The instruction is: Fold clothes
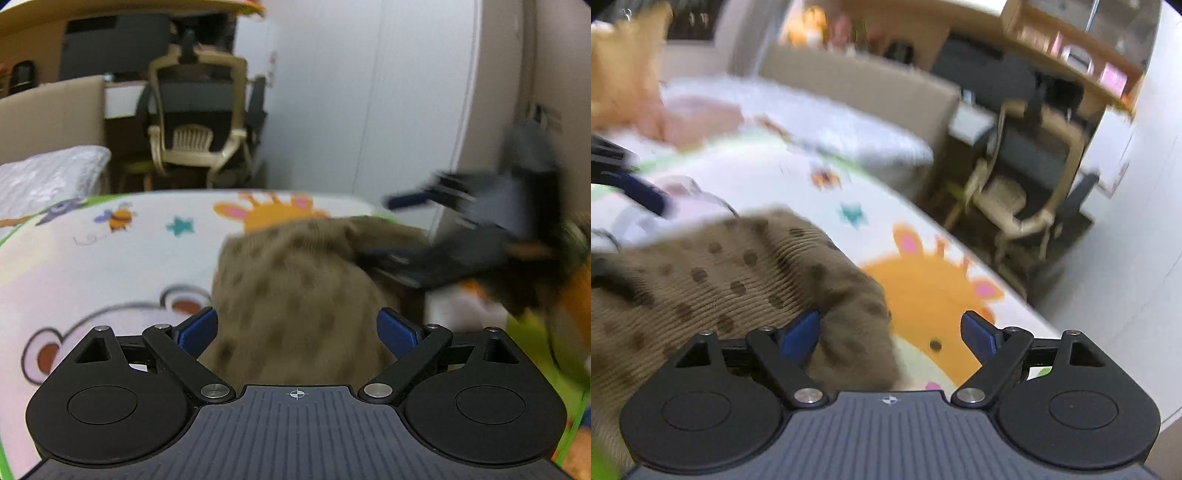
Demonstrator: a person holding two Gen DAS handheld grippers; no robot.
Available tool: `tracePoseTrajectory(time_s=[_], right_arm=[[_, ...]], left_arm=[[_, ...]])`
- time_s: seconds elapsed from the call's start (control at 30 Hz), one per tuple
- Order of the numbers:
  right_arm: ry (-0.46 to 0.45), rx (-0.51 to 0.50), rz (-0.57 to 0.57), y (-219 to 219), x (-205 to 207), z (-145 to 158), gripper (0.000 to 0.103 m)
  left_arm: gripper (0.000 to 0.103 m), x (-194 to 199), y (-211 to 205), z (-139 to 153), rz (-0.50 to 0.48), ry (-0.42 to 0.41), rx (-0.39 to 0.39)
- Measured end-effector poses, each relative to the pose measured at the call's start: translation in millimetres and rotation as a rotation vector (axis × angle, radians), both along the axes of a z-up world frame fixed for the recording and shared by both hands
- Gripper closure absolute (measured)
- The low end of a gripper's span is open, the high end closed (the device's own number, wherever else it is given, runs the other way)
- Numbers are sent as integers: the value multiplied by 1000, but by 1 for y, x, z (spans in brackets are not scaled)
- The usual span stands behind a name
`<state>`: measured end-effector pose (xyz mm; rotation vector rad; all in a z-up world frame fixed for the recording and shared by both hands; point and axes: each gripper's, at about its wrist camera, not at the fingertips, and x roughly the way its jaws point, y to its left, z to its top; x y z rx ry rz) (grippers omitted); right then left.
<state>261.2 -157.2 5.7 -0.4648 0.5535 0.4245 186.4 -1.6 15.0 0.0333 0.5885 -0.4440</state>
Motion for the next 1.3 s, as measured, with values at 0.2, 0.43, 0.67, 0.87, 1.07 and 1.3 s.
tracePoseTrajectory(time_s=[0.2,0.43,0.67,0.87,1.07,1.3], right_arm=[[242,310,-159,-50,48,-21,3],[111,385,-179,-81,-11,3,9],[-17,371,-226,-77,-9,21,46],[45,255,-246,-51,32,0,47],[130,197,-262,-41,57,-36,47],[93,385,-228,-90,-2,-3,40]], left_arm=[[6,-9,-1,-29,12,33,127],[5,-14,5,-32,20,42,114],[6,-23,2,-23,22,17,121],[6,-27,1,-5,16,-28,110],[6,-24,3,10,12,-39,35],[6,-9,5,26,-13,-77,-46]])
